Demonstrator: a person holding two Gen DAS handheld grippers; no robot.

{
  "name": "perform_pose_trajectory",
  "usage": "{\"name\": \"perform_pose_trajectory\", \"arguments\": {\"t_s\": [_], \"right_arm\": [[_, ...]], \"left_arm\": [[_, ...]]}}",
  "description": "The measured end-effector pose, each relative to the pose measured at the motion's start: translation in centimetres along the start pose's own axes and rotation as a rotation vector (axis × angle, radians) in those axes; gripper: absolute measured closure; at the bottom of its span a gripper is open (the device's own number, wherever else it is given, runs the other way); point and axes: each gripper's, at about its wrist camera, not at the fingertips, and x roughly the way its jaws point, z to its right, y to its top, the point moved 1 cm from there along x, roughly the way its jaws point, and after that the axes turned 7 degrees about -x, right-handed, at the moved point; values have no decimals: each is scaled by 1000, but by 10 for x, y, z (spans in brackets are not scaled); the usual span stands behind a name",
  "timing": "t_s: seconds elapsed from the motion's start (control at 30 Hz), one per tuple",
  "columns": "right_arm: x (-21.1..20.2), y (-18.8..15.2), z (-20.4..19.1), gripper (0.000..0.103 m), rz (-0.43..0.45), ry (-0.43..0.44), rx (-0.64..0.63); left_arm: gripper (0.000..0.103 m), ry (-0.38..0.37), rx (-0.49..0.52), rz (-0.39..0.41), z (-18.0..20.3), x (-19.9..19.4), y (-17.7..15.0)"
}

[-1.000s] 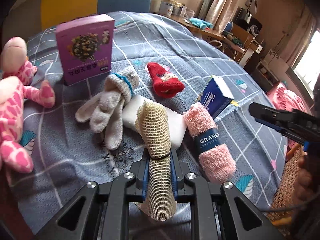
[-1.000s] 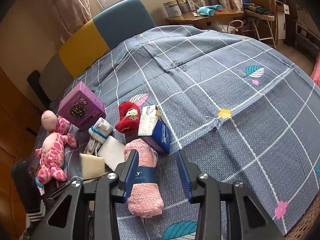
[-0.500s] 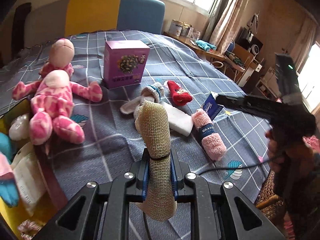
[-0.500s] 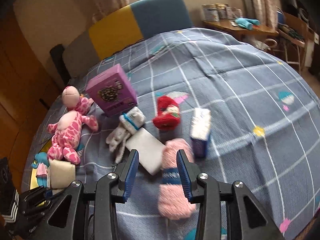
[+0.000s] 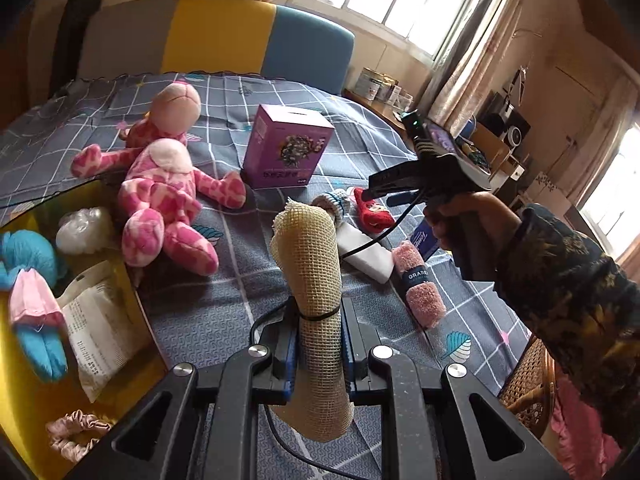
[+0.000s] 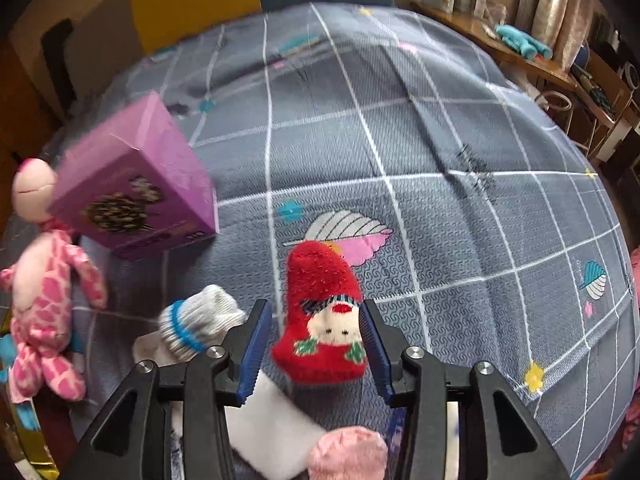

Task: Organize soft objects
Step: 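Grasp the beige mesh tube with the left tool while the right tool grasps the red sock, then carry the mesh tube into the gold tray and open the left tool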

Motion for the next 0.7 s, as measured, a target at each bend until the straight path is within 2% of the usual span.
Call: {"name": "perform_pose_trajectory", "arguments": {"t_s": [0.17,0.23,0.3,0.4,0.57,0.7], "right_arm": [[41,5,-2,56,-130,-81,-25],[51,1,-3,72,-148,-70,-27],[49,-2,-7,79,-124,-61,-41],[36,-7,-14,80,-79,-86,-84],[-10,-22,-26,80,41,-99,-154],[-40,-42,-46,80,66,31,-205]], "left_arm": [[85,7,-16,-3,-5,1,-2],[85,10,-14,0,-6,-1,-2],[85,13,-12,2,-6,-2,-2],[85,22,-12,9,-6,-4,-3],[85,29,-11,18,-5,-9,-6],[85,34,-9,32,-4,-16,-7]]}}
